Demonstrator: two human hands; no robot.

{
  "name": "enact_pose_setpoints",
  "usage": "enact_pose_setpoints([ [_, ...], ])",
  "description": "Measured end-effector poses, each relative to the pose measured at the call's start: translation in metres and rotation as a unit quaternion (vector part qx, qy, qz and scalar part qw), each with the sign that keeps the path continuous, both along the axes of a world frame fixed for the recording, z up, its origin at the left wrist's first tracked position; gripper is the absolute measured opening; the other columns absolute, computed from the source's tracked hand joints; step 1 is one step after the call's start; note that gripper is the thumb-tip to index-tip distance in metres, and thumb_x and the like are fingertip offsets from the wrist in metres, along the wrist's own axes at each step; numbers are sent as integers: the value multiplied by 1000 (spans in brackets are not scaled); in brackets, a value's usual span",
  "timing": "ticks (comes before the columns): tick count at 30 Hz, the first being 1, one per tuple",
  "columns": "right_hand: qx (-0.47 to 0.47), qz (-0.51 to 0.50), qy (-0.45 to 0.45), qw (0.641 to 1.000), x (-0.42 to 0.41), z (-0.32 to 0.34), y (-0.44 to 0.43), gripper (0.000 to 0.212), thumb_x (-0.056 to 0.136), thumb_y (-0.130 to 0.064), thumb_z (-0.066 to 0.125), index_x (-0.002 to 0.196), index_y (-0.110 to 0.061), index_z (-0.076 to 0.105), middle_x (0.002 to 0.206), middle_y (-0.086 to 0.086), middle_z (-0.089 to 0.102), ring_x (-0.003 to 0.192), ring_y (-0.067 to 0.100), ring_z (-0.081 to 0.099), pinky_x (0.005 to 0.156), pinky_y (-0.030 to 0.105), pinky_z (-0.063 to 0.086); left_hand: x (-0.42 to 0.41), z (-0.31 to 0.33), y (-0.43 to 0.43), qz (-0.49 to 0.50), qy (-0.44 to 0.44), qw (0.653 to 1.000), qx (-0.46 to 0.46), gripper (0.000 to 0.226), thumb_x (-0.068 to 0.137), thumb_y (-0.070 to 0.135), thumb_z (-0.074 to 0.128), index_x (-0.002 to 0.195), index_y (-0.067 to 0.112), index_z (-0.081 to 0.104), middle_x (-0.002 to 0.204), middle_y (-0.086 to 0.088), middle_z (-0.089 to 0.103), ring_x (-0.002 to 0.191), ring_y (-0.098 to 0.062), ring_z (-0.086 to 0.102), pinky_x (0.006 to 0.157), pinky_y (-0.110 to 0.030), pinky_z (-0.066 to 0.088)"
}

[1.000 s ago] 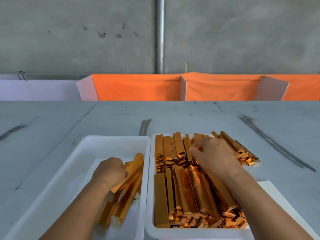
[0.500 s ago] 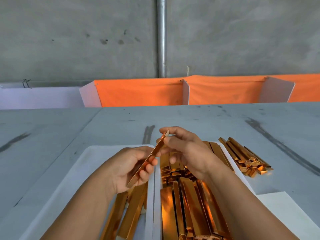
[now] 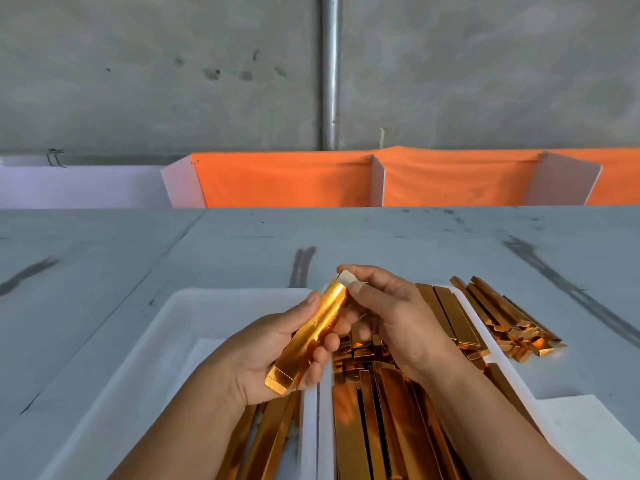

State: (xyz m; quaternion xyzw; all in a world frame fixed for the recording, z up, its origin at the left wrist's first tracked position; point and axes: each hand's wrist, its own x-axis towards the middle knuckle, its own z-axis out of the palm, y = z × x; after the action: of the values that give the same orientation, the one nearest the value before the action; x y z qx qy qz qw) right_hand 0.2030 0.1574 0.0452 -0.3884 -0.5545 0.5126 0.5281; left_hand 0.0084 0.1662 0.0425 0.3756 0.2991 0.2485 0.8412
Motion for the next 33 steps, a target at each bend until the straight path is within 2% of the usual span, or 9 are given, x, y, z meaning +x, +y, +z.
enact_pose_setpoints([
  [2,-1,-3,7,1000,1,-1,0,24,93,-26,61,115,-28,71,78,21,63,69,32,49,57,30,43,2,-1,-1,11,-4,1000,2,49,82,50,70,103,6,71,83,-5,63,61,-10,62,54,-21,55],
  [5,16,-33,-6,999,1,-2,-1,31,86,-30,61,116,-30,68,78,21,63,65,30,50,55,28,45,5,-1,-1,41,4,999,25,46,82,48,69,103,7,72,84,-7,64,63,-11,62,55,-22,55],
  [11,92,-101,-42,990,-4,-3,-3,22,95,-13,64,111,-27,62,81,7,70,65,23,58,51,29,47,20,1,-4,176,77,962,193,45,73,50,70,97,12,72,82,-8,66,69,-16,62,62,-26,54],
  [14,103,-115,-42,987,-6,-2,-3,21,92,-12,66,108,-24,60,83,4,72,68,21,60,53,28,47,23,1,-4,199,75,951,224,46,72,51,68,98,13,72,82,-7,66,71,-16,62,64,-26,53],
  [18,101,-89,-14,991,-4,-2,-2,13,93,-5,65,101,-15,65,76,2,69,62,16,59,46,25,46,19,4,-4,137,49,975,168,38,80,48,66,96,15,75,84,-8,65,66,-14,59,56,-22,52],
  [21,98,-78,12,992,-1,0,-3,6,88,-14,65,92,-13,69,77,7,66,63,20,57,44,25,44,13,3,-4,83,14,990,111,42,86,50,65,101,11,74,84,-7,63,63,-11,58,52,-20,50],
  [23,98,-67,19,993,2,0,-3,12,84,-20,60,87,-14,71,74,11,63,64,26,55,45,25,44,10,3,-4,56,4,995,89,47,84,52,67,103,9,72,83,-6,63,60,-10,58,51,-19,50],
  [27,126,-47,-19,991,4,1,-3,10,85,-15,56,85,-15,67,69,9,62,62,35,51,48,33,44,7,3,-5,17,-11,998,53,46,85,51,67,102,8,72,80,-5,63,58,-9,60,50,-19,51],
  [33,139,19,-51,989,3,3,-8,5,84,-9,56,85,-8,51,66,6,60,57,17,58,51,29,47,4,3,-7,-27,2,999,34,44,87,49,65,101,7,71,78,-4,62,57,-8,60,50,-19,51],
])
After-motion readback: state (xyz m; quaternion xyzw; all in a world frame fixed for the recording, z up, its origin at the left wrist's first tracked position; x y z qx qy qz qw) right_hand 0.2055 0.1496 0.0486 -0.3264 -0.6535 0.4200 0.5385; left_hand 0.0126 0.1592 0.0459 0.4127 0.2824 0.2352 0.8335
